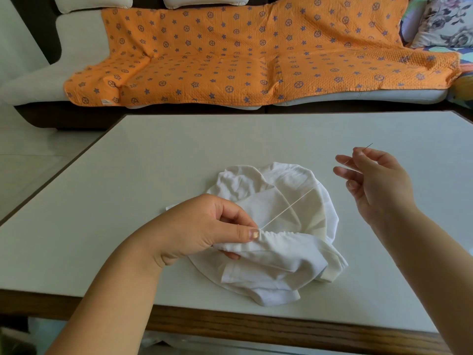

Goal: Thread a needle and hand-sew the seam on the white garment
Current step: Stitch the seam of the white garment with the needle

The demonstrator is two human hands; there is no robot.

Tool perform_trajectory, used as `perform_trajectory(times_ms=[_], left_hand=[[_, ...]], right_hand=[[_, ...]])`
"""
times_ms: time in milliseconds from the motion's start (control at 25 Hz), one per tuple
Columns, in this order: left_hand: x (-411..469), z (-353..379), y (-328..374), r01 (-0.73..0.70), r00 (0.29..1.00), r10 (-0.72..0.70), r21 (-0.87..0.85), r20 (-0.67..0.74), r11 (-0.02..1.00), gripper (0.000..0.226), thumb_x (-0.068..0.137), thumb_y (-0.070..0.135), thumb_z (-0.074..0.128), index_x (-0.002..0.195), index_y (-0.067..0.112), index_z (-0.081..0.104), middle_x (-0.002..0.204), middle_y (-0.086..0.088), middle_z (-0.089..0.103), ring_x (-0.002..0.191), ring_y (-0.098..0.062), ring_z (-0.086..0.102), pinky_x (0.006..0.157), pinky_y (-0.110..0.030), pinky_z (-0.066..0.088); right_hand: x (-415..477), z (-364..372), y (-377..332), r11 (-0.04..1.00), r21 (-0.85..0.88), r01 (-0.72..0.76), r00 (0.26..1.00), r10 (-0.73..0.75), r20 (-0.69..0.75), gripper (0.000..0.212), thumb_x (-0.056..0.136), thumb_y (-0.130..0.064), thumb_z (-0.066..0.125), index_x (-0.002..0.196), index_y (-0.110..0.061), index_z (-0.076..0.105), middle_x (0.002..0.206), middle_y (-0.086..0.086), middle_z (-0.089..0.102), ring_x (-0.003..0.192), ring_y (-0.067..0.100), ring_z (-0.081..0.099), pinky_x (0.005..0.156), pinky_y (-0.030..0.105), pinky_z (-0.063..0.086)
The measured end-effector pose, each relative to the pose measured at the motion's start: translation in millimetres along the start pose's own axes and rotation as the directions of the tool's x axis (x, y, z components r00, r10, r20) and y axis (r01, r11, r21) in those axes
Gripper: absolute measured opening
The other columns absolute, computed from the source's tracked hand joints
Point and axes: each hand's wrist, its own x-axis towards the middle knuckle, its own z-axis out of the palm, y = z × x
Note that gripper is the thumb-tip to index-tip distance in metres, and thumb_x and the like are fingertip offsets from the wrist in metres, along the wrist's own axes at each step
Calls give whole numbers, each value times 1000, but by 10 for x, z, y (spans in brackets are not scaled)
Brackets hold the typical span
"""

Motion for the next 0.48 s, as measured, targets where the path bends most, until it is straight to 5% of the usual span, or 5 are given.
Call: perform_trajectory(times_ms=[200,320,480], left_hand=[[4,-3,-5,1,1000,-1,-15,-7,1000,16,72,25,75,84,14,79,82,-5,74,75,-14,70,71,-24,55],[13,-11,-7,-3,999,2,-29,-37,1000,17,72,25,74,86,16,79,84,-3,76,78,-11,71,71,-20,54],[42,-12,-22,11,997,-14,-43,-73,999,12,84,16,70,91,14,79,93,-5,77,83,-13,72,70,-23,58]], right_hand=[[-62,30,-27,1000,1,-16,999,16,52,12,101,-17,50,111,-11,53,95,12,73,66,18,72,47,19,45],[-338,181,-85,985,-168,44,972,-3,237,8,101,-15,49,104,-9,53,73,13,70,60,25,71,47,26,52],[-792,319,13,780,-537,320,786,97,610,9,98,-20,54,91,-16,57,69,1,71,58,9,63,56,17,49]])
